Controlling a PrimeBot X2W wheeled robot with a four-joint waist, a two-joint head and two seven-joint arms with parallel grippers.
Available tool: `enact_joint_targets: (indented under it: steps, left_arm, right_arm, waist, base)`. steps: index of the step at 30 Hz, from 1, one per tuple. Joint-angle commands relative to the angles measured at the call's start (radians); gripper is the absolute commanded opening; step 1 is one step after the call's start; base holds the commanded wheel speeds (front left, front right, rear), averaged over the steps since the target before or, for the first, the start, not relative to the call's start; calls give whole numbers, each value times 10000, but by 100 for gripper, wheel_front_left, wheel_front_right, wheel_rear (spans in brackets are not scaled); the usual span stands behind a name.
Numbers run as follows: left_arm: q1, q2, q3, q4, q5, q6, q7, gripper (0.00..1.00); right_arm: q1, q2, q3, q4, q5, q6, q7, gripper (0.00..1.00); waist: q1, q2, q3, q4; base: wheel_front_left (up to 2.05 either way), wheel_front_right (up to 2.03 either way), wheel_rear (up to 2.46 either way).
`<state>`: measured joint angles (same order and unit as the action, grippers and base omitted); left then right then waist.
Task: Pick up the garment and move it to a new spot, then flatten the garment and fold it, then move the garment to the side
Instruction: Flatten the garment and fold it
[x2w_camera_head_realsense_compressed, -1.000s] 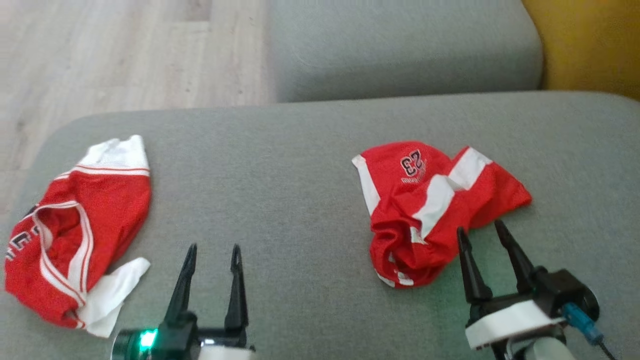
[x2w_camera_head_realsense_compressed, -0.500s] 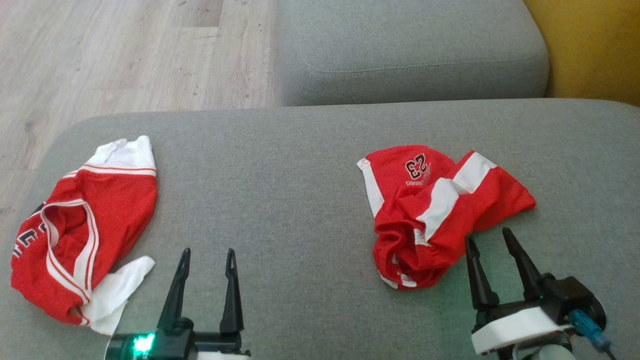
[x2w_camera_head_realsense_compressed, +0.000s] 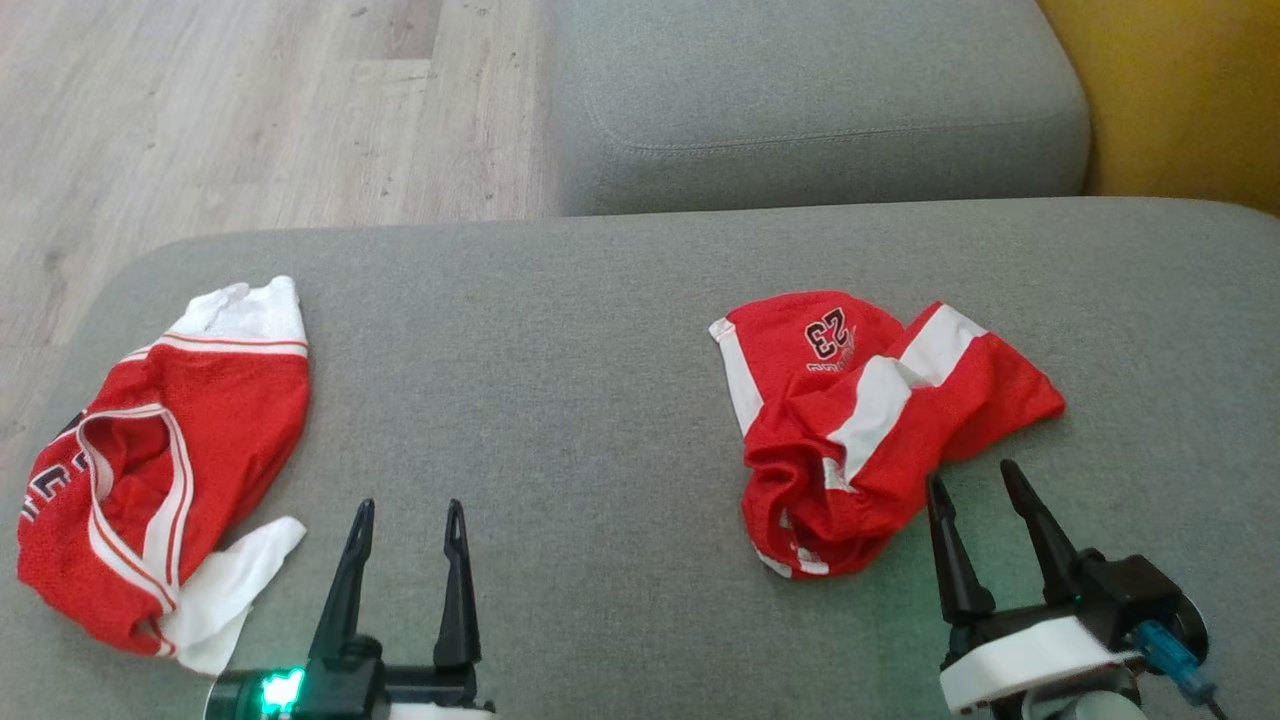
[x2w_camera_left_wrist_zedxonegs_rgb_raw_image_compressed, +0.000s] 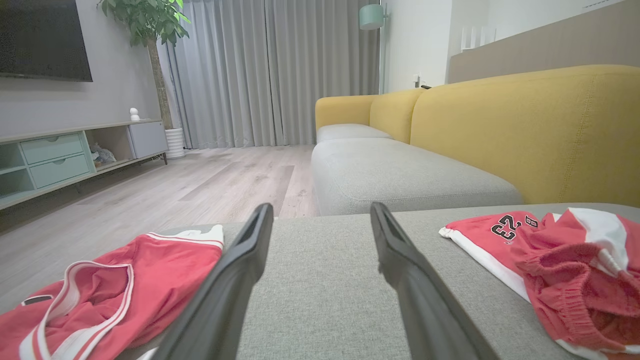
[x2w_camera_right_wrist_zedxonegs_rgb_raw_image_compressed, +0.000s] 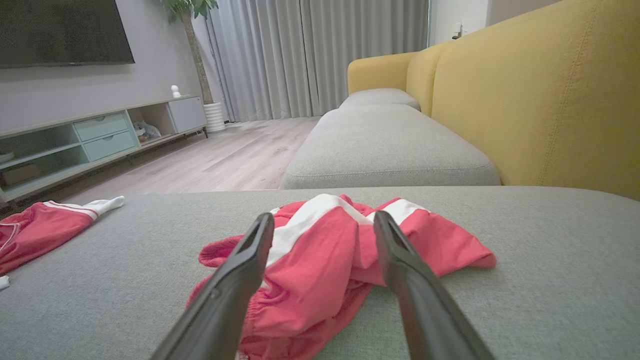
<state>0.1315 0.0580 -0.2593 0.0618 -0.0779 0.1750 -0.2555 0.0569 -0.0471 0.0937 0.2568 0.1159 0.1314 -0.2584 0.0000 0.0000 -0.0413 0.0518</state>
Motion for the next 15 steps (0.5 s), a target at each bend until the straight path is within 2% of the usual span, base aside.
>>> enact_joint_targets:
  steps: [1, 10, 15]
  left_arm:
    - [-425, -76, 340, -261, -2, -21, -62, 100]
    - [-438, -77, 200, -194, -85, -62, -62, 100]
    - [-699, -77, -315, 119, -278, -454, -62, 100]
  right_arm:
    - [-333, -32, 267, -287, 68, -7, -34, 100]
    - [-345, -32, 200, -347, 82, -7, -34, 100]
    - [-397, -32, 305, -376, 43, -7, -34, 100]
  waist:
    - [0, 0, -3, -16]
    - [0, 0, 44, -138]
    - [0, 0, 217, -458]
  base:
    - [0, 0, 0]
    - [0, 0, 0]
    - [0, 0, 0]
